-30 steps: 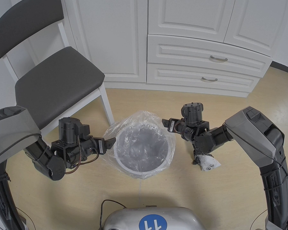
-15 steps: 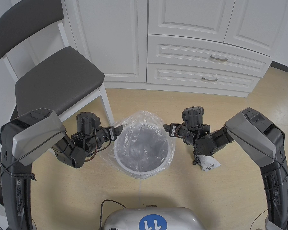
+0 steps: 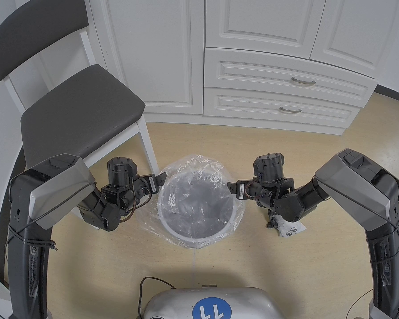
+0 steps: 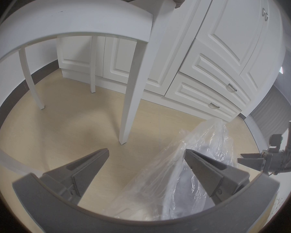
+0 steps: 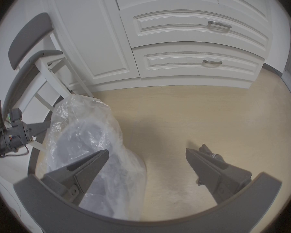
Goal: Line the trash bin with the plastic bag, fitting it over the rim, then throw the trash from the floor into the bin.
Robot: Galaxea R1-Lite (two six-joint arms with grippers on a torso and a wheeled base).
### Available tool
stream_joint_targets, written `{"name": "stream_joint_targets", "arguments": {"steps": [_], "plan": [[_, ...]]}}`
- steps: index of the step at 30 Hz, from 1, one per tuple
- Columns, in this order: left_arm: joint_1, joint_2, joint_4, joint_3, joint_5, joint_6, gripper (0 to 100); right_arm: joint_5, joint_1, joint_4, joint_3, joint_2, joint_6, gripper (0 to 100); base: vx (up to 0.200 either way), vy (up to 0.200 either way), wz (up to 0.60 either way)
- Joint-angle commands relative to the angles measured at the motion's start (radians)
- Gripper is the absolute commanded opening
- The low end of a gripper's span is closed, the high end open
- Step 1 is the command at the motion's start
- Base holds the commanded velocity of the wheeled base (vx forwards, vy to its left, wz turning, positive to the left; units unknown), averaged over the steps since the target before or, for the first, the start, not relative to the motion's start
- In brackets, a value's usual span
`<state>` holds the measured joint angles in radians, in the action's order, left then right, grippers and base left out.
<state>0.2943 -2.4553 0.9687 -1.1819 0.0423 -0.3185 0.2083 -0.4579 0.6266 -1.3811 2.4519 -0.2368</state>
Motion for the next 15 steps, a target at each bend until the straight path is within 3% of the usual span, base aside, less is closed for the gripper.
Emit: {"name": "stream_joint_targets", "arguments": {"steps": [1,15], "plan": [[-0.009,-0.025,0.001,-0.024,0.002,-0.001,100,0.0,0.021,-0.002,-0.004,0.01,0.013,100,0.0,0.0,0.0],[-0.024,-0.096,0.002,-0.093,0.037,-0.002,100,-0.001,0.076,-0.007,-0.122,0.124,0.028,100,0.0,0.0,0.0]]}}
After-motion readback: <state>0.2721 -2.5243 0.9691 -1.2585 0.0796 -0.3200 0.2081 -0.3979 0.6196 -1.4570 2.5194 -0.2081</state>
